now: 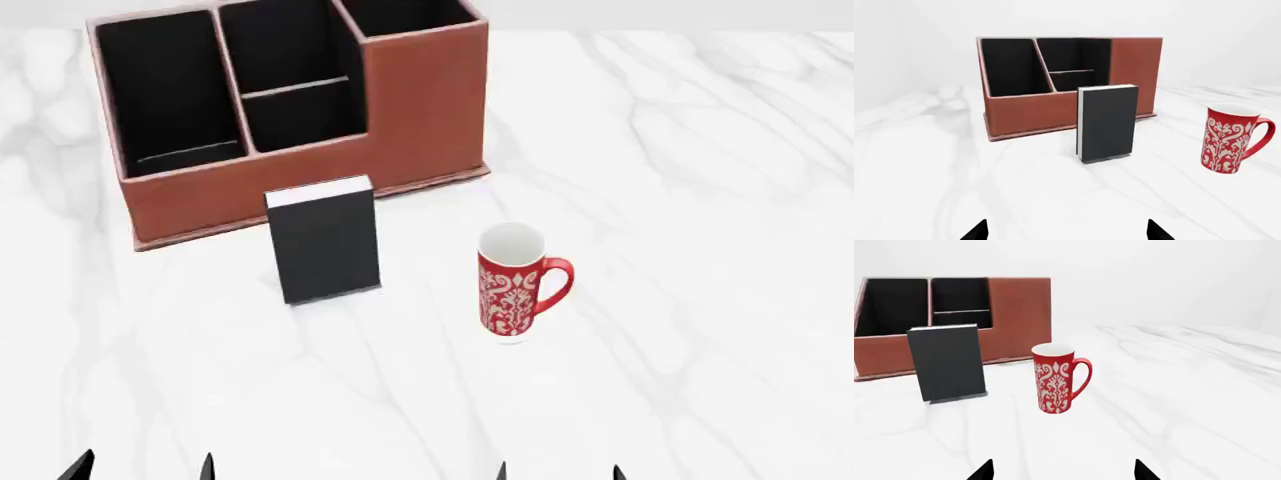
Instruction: Pick up the book and place it in the front compartment of the caddy.
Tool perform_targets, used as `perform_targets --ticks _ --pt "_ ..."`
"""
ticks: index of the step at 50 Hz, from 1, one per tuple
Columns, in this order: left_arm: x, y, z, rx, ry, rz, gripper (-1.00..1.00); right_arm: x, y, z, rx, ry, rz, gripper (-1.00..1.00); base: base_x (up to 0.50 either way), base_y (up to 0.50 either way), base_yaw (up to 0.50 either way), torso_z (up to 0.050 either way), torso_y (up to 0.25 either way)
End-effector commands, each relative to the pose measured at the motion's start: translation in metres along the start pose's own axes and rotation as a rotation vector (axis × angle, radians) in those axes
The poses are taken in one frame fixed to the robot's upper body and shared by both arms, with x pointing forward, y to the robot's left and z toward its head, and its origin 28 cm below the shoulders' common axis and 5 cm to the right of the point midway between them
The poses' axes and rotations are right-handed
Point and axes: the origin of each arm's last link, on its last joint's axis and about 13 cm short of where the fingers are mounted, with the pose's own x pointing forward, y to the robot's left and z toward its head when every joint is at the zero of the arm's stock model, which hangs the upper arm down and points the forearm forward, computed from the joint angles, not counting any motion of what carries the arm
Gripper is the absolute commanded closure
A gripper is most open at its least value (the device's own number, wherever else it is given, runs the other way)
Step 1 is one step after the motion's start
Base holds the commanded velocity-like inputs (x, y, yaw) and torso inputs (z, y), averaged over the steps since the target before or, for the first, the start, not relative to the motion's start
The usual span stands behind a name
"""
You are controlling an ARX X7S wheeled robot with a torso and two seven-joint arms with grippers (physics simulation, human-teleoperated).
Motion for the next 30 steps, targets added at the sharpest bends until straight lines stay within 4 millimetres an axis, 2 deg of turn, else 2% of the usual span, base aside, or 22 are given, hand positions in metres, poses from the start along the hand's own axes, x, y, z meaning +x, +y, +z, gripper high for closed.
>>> perform_targets --ticks 1,24,29,30 --pt "0.000 0.001 0.000 -0.007 0.002 0.005 -1.00 -0.001 0.000 0.000 0.008 0.001 0.001 -1.00 0.00 0.00 0.00 0.000 0.000" --pt "0.001 0.001 -0.001 -0.033 0.013 -0.002 -1.00 0.001 0.000 0.002 -0.013 0.038 0.028 -1.00 0.00 0.00 0.00 0.000 0.000" --pt "0.005 0.004 0.005 -0.020 0.009 0.007 -1.00 0.006 -0.003 0.019 -0.014 0.012 0.015 -1.00 0.00 0.00 0.00 0.000 0.000" --pt "0.007 0.005 0.012 -0.021 0.000 0.006 -1.00 0.009 -0.005 0.030 -0.023 -0.025 0.011 -1.00 0.00 0.00 0.00 0.000 0.000"
